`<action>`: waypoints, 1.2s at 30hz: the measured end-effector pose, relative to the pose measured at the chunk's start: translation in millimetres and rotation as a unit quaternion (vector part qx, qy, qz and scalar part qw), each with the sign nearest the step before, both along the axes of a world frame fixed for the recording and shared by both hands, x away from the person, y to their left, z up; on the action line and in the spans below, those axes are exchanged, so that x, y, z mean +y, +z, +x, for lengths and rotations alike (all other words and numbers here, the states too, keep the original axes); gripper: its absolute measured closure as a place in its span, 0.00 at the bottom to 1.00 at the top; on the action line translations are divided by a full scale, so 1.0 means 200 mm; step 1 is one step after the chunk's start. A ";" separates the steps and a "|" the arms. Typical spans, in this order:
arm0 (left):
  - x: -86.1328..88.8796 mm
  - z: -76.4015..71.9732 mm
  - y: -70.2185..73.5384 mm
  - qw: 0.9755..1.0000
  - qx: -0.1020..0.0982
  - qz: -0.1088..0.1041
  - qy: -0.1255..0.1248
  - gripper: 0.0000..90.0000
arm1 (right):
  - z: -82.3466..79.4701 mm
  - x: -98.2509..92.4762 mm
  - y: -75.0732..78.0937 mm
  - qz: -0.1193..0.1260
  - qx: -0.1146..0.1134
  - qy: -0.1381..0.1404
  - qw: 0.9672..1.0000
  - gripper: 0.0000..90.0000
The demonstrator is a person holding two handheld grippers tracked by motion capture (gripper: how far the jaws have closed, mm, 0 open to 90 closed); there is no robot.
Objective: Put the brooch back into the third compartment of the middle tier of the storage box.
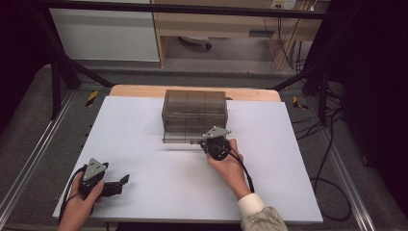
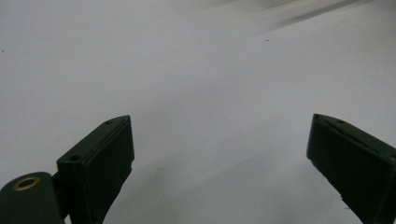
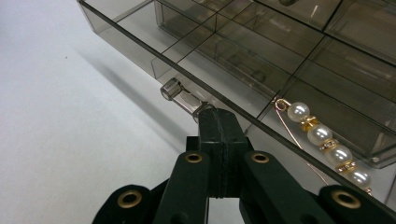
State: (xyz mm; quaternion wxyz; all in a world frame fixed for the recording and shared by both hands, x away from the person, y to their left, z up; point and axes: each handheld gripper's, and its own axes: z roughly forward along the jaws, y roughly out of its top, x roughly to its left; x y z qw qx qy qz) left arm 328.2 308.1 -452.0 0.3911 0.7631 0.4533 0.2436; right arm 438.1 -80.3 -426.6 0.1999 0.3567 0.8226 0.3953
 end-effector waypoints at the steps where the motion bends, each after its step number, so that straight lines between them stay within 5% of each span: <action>1: 0.00 0.00 0.00 1.000 0.000 0.000 0.000 0.08 | 0.00 0.00 0.00 0.000 0.001 -0.001 1.000 1.00; 36: 0.02 0.01 0.02 1.000 -0.018 -0.011 0.016 0.08 | 0.09 0.00 -0.01 -0.006 0.013 -0.007 1.000 1.00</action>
